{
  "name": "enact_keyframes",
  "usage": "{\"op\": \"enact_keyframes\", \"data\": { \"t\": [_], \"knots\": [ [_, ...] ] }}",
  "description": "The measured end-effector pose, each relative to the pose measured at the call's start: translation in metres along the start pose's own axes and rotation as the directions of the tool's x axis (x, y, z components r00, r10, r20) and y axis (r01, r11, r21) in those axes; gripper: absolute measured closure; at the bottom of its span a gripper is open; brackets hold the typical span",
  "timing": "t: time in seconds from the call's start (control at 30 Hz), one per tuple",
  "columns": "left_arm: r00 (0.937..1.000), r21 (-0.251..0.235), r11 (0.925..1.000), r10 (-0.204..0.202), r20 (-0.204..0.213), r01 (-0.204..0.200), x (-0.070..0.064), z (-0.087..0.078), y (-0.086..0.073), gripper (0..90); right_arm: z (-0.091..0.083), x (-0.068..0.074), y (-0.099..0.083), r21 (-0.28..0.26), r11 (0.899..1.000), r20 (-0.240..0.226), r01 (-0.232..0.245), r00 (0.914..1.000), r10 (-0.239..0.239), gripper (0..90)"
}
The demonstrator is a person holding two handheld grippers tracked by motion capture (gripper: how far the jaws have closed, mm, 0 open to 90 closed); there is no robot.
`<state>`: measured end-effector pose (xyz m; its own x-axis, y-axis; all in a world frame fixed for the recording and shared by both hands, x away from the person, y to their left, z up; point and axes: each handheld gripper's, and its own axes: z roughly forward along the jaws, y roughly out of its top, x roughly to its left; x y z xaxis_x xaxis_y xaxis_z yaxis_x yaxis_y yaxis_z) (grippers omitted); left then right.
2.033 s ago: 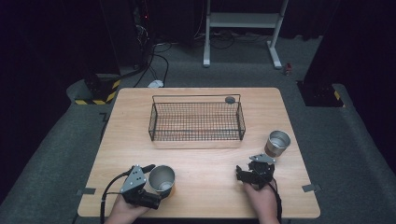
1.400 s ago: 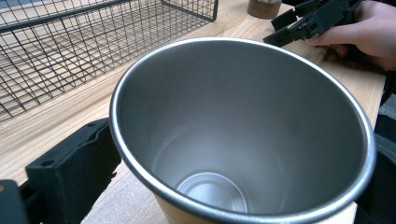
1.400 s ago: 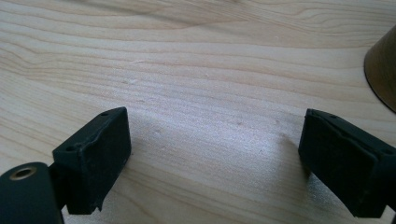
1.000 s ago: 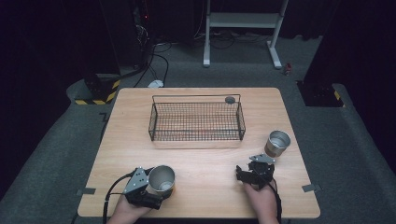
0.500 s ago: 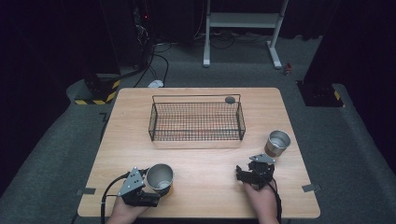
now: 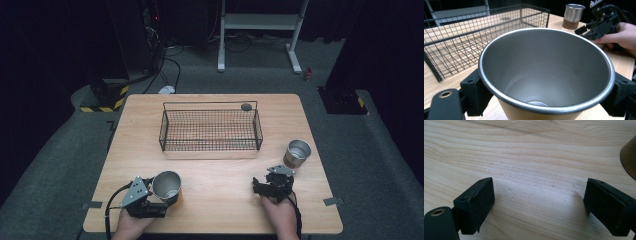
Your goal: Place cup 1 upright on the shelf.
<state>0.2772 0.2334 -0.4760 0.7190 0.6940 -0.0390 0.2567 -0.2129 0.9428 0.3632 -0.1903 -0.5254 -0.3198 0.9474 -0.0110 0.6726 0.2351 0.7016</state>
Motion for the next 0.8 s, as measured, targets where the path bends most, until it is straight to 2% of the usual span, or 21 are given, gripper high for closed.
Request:
{"op": "enact_keyframes", "data": {
  "t": [0.13, 0.33, 0.37, 0.43, 0.53, 0.8],
  "knots": [
    [0.9997, -0.003, 0.9997, -0.023, -0.006, 0.023, 0.002, 0.002, 0.002, 14.2, 0.0, -0.001, 0.0, 0.002, 1.0, -0.007, 0.012, 0.9999, -0.012, 9.5],
    [0.9995, 0.03, 0.9994, -0.017, -0.028, 0.018, 0.007, 0.01, 0.005, 14.2, -0.001, -0.003, -0.001, 0.0, 0.999, -0.025, 0.038, 0.999, -0.038, 10.0],
    [0.9984, 0.03, 0.9986, -0.043, -0.037, 0.044, 0.009, 0.012, 0.006, 14.2, -0.001, -0.003, -0.001, 0.001, 0.999, -0.028, 0.038, 0.9989, -0.038, 10.0],
    [0.9969, 0.023, 0.9979, -0.059, -0.051, 0.06, 0.01, 0.014, 0.009, 14.2, -0.002, -0.004, -0.001, 0.004, 0.999, -0.04, 0.046, 0.9981, -0.046, 10.0],
    [0.9951, 0.013, 0.9987, -0.048, -0.086, 0.049, 0.01, 0.015, 0.014, 14.2, -0.002, -0.005, -0.002, 0.003, 0.998, -0.047, 0.055, 0.9974, -0.055, 10.1],
    [0.9908, 0.007, 0.9977, -0.066, -0.118, 0.067, 0.016, 0.015, 0.022, 14.2, -0.003, -0.005, -0.002, 0.004, 0.998, -0.064, 0.067, 0.9957, -0.067, 9.5]
  ]
}}
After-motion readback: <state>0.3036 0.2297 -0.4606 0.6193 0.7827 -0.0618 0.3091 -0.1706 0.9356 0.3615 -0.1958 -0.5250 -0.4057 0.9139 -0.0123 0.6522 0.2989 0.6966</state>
